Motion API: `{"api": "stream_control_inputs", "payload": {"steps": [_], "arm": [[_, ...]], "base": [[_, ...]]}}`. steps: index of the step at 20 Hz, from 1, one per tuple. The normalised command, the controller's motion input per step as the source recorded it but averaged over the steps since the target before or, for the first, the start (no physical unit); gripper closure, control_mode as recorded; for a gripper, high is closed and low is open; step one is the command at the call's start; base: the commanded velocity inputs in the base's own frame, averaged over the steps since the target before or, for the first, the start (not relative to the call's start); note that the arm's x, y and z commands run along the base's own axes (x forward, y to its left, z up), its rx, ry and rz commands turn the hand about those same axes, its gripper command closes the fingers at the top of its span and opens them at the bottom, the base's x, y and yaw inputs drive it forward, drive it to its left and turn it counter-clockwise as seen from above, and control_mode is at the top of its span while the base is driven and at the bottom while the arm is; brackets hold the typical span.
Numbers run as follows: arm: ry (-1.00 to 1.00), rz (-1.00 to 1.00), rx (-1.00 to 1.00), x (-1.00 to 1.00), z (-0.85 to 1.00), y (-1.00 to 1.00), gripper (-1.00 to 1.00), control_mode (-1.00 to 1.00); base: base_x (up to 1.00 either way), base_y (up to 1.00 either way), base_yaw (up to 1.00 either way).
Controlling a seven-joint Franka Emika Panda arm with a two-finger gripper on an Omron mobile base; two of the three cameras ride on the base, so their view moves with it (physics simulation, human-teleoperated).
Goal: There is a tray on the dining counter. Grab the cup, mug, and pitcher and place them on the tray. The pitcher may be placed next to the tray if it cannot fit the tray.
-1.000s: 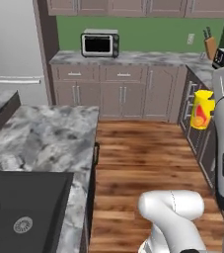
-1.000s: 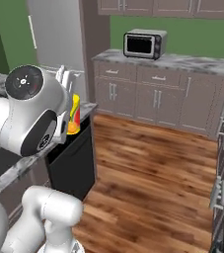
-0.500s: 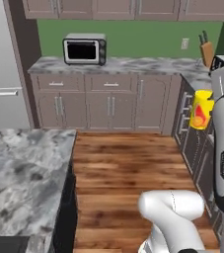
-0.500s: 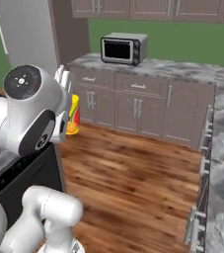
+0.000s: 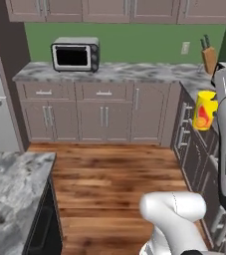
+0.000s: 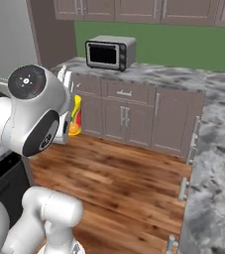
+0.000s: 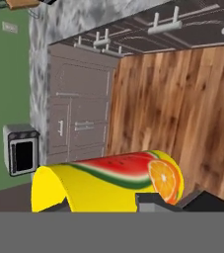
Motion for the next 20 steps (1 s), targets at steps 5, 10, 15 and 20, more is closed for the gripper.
{"api": "stream_control_inputs", "payload": {"steps": [5,10,15,20], "arm": [[0.0,0.0,0.0,0.0,0.0,0.0,1.0,1.0],[0.0,0.0,0.0,0.0,0.0,0.0,1.0,1.0],[0.0,0.0,0.0,0.0,0.0,0.0,1.0,1.0],[0.0,0.0,0.0,0.0,0.0,0.0,1.0,1.0]], "base": [[0.63,-0.03,0.15],[0.88,-0.19,0.18],[1.0,-0.39,0.23],[1.0,-0.43,0.32]]}}
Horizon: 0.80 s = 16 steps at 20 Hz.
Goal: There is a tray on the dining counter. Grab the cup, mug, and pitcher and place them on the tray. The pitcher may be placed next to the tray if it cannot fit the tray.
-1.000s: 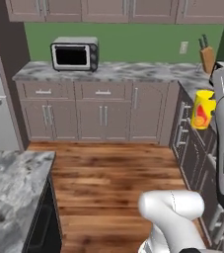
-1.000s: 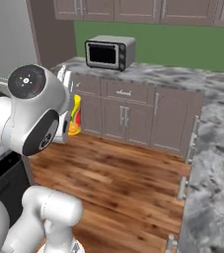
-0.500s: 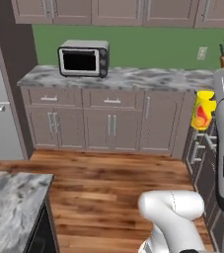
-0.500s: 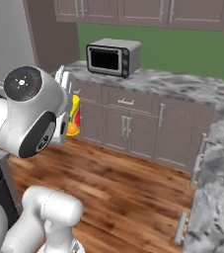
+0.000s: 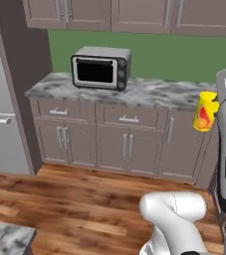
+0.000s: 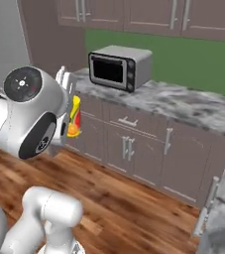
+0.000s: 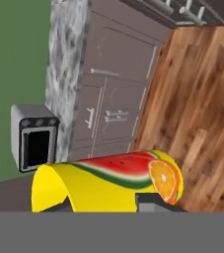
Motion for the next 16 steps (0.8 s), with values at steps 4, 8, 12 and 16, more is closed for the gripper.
{"api": "stream_control_inputs", "payload": {"steps": [4,8,12,16], "arm": [[0.0,0.0,0.0,0.0,0.0,0.0,1.0,1.0],[0.0,0.0,0.0,0.0,0.0,0.0,1.0,1.0],[0.0,0.0,0.0,0.0,0.0,0.0,1.0,1.0],[0.0,0.0,0.0,0.0,0.0,0.0,1.0,1.0]], "base": [[0.8,-0.29,0.75],[0.32,-0.1,0.93],[0.31,-0.08,0.94],[0.35,-0.16,0.91]]}}
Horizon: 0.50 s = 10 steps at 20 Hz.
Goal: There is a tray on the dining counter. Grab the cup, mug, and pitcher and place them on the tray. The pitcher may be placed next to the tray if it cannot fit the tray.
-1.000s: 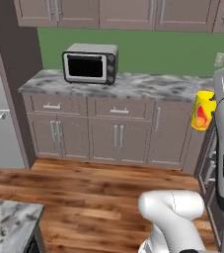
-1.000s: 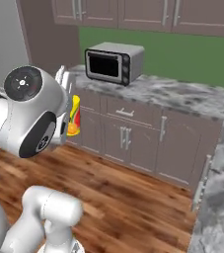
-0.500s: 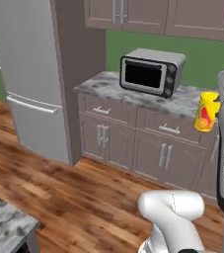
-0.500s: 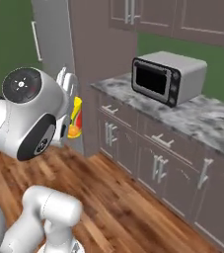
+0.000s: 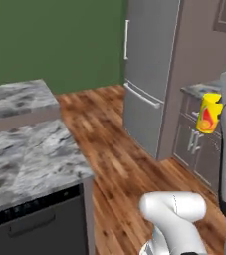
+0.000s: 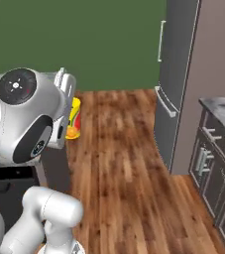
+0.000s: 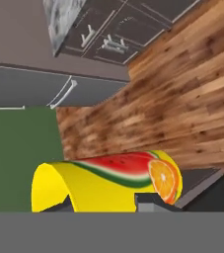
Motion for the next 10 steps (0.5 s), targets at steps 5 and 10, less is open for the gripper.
{"api": "stream_control_inputs", "payload": {"steps": [5,10], "arm": [[0.0,0.0,0.0,0.0,0.0,0.0,1.0,1.0],[0.0,0.0,0.0,0.0,0.0,0.0,1.0,1.0]], "base": [[0.5,-0.55,0.71],[0.8,-0.77,0.41]]}}
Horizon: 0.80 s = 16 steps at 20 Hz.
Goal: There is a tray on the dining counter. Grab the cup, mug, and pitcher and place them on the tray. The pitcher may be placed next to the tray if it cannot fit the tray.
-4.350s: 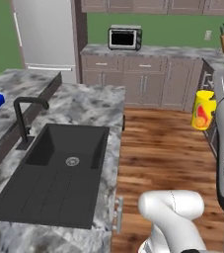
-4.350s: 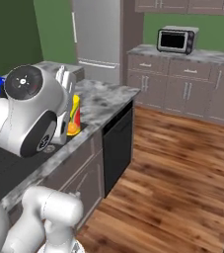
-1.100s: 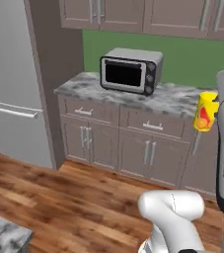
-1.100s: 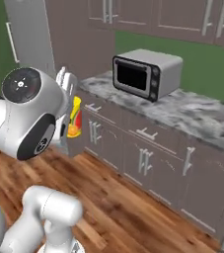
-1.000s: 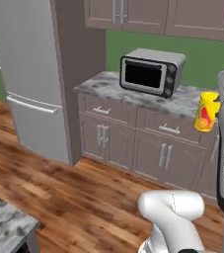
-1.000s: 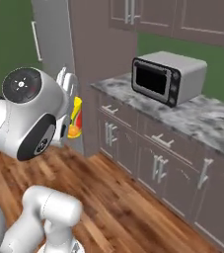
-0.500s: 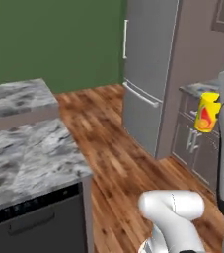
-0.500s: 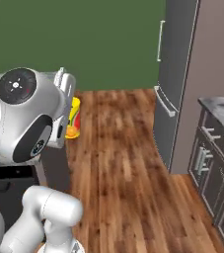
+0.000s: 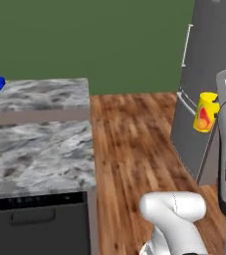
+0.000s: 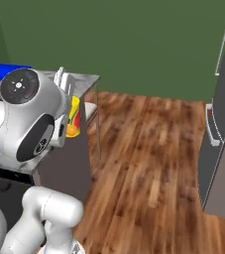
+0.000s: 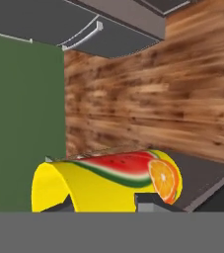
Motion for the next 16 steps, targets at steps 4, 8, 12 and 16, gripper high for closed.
{"api": "stream_control_inputs", "payload": {"steps": [4,8,12,16], "arm": [[0.0,0.0,0.0,0.0,0.0,0.0,1.0,1.0],[0.0,0.0,0.0,0.0,0.0,0.0,1.0,1.0],[0.0,0.0,0.0,0.0,0.0,0.0,1.0,1.0],[0.0,0.0,0.0,0.0,0.0,0.0,1.0,1.0]], "base": [[0.84,-0.86,0.24],[0.98,-0.14,0.02],[1.0,-0.09,0.0],[1.0,0.03,0.0]]}}
